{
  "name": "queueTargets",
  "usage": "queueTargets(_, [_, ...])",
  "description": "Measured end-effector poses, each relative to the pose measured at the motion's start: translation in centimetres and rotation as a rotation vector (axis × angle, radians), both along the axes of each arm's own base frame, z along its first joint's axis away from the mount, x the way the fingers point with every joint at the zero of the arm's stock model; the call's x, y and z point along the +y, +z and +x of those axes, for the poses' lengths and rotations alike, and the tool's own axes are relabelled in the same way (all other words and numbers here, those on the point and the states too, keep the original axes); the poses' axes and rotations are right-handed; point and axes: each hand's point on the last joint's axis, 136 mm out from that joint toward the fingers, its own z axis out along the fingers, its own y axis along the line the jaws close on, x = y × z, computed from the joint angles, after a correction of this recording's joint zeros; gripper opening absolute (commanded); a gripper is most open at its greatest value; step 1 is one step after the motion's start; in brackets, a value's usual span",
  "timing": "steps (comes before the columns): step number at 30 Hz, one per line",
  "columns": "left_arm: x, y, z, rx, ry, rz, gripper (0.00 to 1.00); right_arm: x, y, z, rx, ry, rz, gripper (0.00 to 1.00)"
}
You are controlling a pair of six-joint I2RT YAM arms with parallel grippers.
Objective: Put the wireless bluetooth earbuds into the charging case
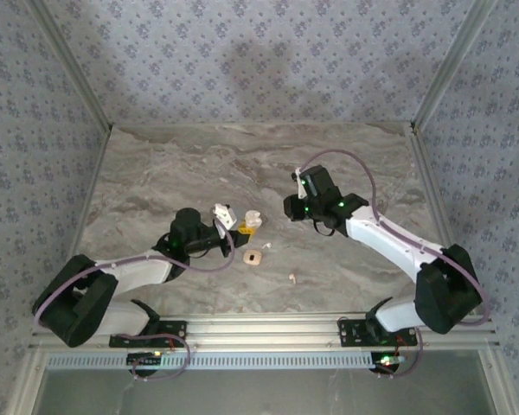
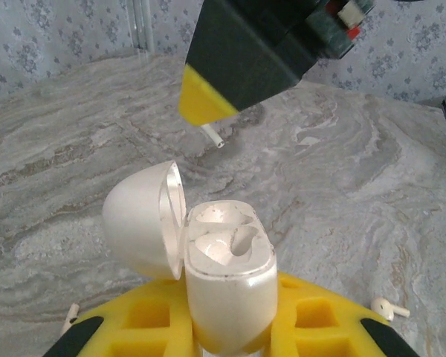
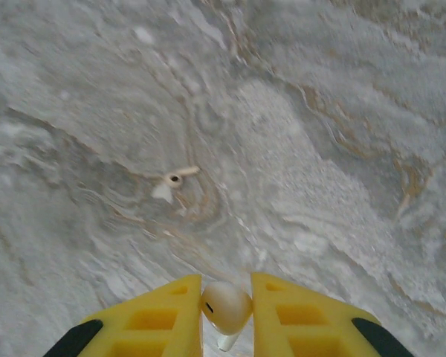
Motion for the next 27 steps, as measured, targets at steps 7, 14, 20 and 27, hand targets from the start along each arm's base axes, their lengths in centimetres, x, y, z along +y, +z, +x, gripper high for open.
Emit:
queueTargets(7, [-0.6,1.3,0.8,-0.027,0.004,-0.041,0.1,1.9,4.2,-0.5,-0.117,0.063,0.117,0.22])
queueTargets(14, [-0.9,1.9,1.0,-0.033,0.007,-0.068,0.1,4.0,6.7,-1.7,-0.192,0.138,0.204,0.22])
queueTargets(20, [-1.0,2.2,1.1,-0.032,0.012,-0.082,0.1,5.5,7.2,-2.7,-0.223,0.191,0.246,0.22])
queueTargets(27, [-1.0,2.2,1.2,-0.027,0.017,-0.087,0.1,6.3,8.0,-3.6,-0.256,0.228,0.287,0.22])
